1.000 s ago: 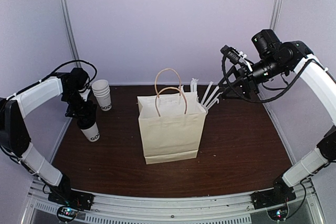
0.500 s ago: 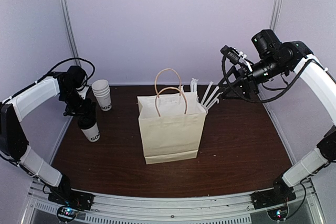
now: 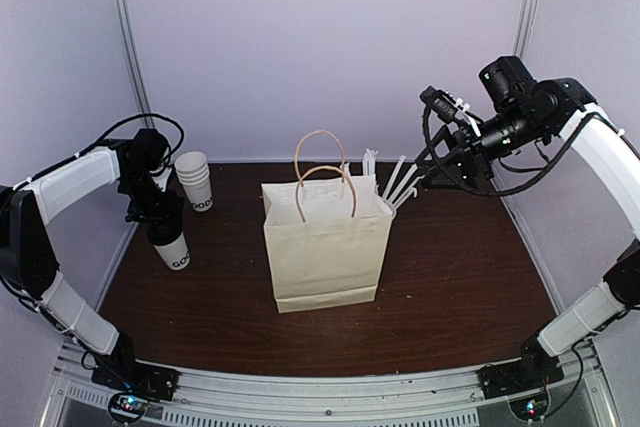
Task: Pack the takeout coffee
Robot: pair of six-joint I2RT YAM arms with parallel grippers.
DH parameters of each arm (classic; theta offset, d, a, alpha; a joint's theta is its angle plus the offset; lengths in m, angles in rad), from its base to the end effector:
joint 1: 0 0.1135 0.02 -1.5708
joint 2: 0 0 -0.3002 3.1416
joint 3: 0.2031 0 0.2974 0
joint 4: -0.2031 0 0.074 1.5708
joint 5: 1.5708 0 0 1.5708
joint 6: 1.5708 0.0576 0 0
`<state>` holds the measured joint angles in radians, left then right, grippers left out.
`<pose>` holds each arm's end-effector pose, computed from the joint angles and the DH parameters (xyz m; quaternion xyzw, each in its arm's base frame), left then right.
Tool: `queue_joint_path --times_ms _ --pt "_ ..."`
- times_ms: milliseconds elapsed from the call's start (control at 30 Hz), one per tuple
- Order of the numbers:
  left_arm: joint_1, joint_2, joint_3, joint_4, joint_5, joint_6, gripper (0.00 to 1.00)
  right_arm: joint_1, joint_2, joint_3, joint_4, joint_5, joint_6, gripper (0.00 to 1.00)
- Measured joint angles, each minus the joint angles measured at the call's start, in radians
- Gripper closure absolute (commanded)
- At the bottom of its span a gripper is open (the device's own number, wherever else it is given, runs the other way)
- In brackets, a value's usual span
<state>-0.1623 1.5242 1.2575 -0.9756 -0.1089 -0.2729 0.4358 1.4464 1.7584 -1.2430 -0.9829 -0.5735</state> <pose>0.3416 -0.0496 0.2702 -0.0633 0.9831 0.0172 0.1710 0.2561 0.1721 0.4729 -0.5345 0.6608 0.4278 0.3074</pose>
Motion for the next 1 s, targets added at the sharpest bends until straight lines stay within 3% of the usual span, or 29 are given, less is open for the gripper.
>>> queue_joint_path --times_ms 467,667,833,1000 --pt "0.0 -0.043 -0.012 -0.017 0.049 0.002 0.29 0.0 0.0 0.0 0.0 0.0 0.0 0.25" --pt "0.0 -0.112 -0.012 -0.046 0.059 0.005 0.09 0.0 0.0 0.0 0.0 -0.001 0.0 0.24" --pt "0.0 -0.116 -0.012 -0.048 0.011 0.014 0.03 0.0 0.0 0.0 0.0 -0.005 0.0 0.24" --pt "0.0 -0.042 0.002 -0.043 0.035 0.029 0.02 0.0 0.006 0.02 -0.024 -0.004 -0.005 0.24"
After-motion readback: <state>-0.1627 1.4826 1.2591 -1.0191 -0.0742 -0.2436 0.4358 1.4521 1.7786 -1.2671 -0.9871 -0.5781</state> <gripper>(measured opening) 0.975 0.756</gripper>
